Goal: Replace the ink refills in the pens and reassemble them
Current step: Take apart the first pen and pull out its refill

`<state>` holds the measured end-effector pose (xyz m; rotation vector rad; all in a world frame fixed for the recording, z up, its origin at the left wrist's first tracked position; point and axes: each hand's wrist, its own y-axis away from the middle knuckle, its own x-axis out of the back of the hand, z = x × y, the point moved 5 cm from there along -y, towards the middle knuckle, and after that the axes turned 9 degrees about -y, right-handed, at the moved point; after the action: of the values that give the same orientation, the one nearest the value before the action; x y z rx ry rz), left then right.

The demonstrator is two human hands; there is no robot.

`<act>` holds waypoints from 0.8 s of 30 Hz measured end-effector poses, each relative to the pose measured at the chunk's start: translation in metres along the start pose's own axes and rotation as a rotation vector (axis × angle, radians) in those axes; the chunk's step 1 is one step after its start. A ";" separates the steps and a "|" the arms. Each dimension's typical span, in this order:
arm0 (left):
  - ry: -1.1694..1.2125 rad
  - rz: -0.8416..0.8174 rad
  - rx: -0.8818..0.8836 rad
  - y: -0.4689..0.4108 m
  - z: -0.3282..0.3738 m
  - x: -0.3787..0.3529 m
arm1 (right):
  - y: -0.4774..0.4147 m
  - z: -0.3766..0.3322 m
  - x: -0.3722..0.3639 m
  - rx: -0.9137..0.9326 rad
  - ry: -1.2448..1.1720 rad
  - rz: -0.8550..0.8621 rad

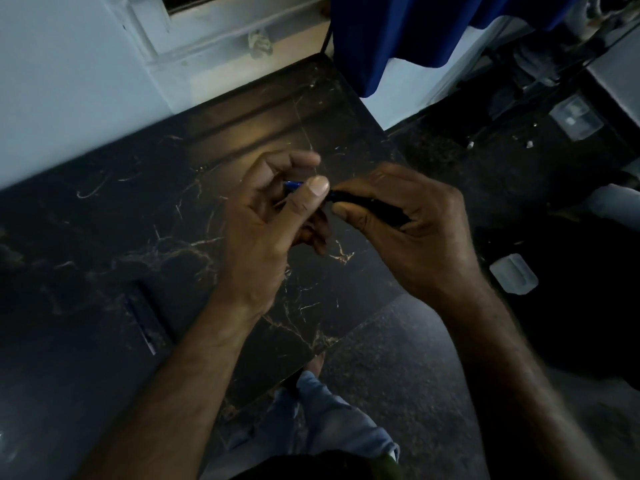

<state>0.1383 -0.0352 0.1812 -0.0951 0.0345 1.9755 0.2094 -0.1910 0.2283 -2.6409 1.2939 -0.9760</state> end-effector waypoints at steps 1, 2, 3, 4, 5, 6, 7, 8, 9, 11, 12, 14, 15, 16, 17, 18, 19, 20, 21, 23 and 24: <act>0.015 -0.030 -0.019 0.000 0.000 0.002 | -0.001 0.000 0.001 0.003 -0.002 -0.003; 0.010 -0.046 -0.039 0.000 0.001 0.005 | -0.001 0.000 0.001 0.002 -0.001 -0.002; -0.010 -0.044 -0.052 0.000 0.002 0.008 | -0.002 0.001 0.001 0.000 0.002 -0.003; -0.032 -0.027 -0.053 0.000 0.003 0.011 | -0.003 0.001 0.000 0.000 0.007 -0.007; -0.052 0.005 -0.043 0.000 0.003 0.013 | -0.004 0.000 -0.002 0.004 0.015 -0.012; -0.075 0.039 -0.029 -0.001 0.002 0.015 | -0.005 -0.001 -0.005 0.008 0.024 -0.016; -0.096 0.061 -0.015 -0.001 0.001 0.015 | -0.005 -0.001 -0.007 0.010 0.028 -0.017; -0.110 0.069 -0.002 -0.002 0.000 0.015 | -0.006 -0.002 -0.009 0.011 0.031 -0.016; -0.117 0.062 0.010 -0.003 -0.001 0.014 | -0.007 -0.002 -0.010 0.008 0.033 -0.010; -0.100 0.024 0.032 -0.005 -0.002 0.012 | -0.006 -0.002 -0.011 -0.003 0.027 -0.002; -0.066 -0.012 0.038 -0.006 -0.001 0.012 | -0.005 -0.002 -0.010 -0.009 0.026 -0.002; 0.002 -0.114 0.030 -0.006 0.002 0.012 | -0.003 -0.002 -0.007 -0.019 0.020 0.001; 0.002 -0.167 0.006 -0.005 0.003 0.013 | -0.001 -0.003 -0.006 -0.023 0.008 0.005; -0.022 -0.201 -0.022 -0.005 0.005 0.016 | 0.001 -0.004 -0.005 -0.023 -0.004 0.006; -0.056 -0.213 -0.039 -0.004 0.007 0.018 | 0.002 -0.006 -0.005 -0.021 -0.011 0.005; -0.088 -0.206 -0.042 -0.003 0.007 0.021 | 0.003 -0.007 -0.007 -0.020 -0.016 0.001; -0.111 -0.191 -0.039 -0.003 0.007 0.023 | 0.005 -0.008 -0.009 -0.022 -0.019 -0.002; -0.133 -0.173 -0.035 -0.001 0.007 0.025 | 0.006 -0.008 -0.012 -0.027 -0.019 -0.001; -0.157 -0.146 -0.032 0.000 0.007 0.026 | 0.007 -0.008 -0.015 -0.034 -0.016 0.002; -0.225 -0.090 -0.030 0.002 0.006 0.025 | 0.010 -0.008 -0.020 -0.046 0.003 0.006; -0.267 -0.066 -0.028 0.003 0.005 0.025 | 0.012 -0.007 -0.023 -0.053 0.014 0.007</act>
<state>0.1256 -0.0127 0.1839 0.1483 -0.1676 1.9082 0.1863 -0.1806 0.2188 -2.6713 1.3495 -0.9745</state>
